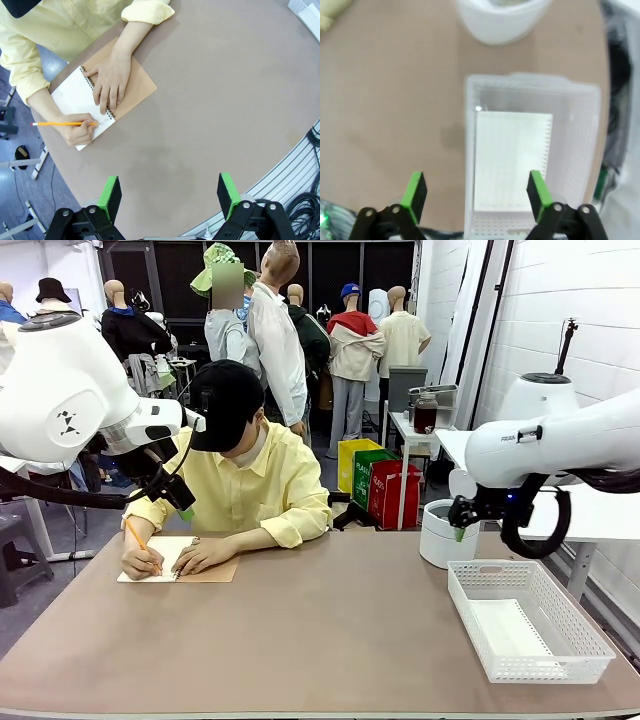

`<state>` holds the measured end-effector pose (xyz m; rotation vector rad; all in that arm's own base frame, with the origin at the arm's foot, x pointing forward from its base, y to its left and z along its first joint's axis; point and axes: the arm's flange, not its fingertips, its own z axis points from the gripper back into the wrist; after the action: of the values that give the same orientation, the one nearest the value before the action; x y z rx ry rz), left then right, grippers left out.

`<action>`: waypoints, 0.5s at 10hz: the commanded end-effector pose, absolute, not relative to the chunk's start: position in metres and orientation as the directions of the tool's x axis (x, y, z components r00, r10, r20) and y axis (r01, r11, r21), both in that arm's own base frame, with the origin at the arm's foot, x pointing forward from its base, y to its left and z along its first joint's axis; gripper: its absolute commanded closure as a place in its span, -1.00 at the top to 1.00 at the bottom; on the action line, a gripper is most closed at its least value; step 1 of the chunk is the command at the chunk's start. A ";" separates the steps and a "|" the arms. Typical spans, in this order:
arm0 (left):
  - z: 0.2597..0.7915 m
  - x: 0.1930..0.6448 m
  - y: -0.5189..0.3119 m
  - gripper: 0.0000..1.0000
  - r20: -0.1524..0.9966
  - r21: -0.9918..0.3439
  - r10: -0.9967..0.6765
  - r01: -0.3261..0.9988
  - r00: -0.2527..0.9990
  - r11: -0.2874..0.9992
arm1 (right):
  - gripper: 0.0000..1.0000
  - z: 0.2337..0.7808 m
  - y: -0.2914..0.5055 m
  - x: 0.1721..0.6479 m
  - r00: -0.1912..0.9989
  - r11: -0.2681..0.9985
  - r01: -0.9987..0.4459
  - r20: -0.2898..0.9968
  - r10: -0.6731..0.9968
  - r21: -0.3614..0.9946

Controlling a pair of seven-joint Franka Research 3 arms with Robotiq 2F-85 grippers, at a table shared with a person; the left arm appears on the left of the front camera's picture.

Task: Sort the paper based on its condition.
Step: If a person hands you a paper, place it in the Organizing basket , and if it's crumpled, put it in the Trash can.

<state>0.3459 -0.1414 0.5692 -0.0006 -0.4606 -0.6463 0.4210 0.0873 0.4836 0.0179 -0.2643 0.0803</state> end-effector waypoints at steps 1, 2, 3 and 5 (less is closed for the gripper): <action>0.570 0.346 -0.140 1.00 0.416 0.139 -0.580 0.582 0.700 0.801 | 1.00 0.486 0.103 0.417 0.916 0.952 -0.301 0.262 0.304 -0.054; 0.570 0.346 -0.140 1.00 0.416 0.139 -0.580 0.582 0.700 0.801 | 1.00 0.487 0.113 0.409 0.874 0.916 -0.393 0.281 0.398 -0.076; 0.570 0.346 -0.140 1.00 0.416 0.139 -0.580 0.582 0.700 0.801 | 1.00 0.485 0.122 0.403 0.822 0.872 -0.482 0.301 0.483 -0.082; 0.570 0.346 -0.140 1.00 0.416 0.139 -0.580 0.582 0.700 0.801 | 1.00 0.487 0.125 0.396 0.802 0.874 -0.481 0.368 0.470 -0.066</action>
<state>0.3459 -0.1414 0.5692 -0.0006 -0.4605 -0.6463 0.4024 0.1381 0.4932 -0.0171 -0.3282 0.5305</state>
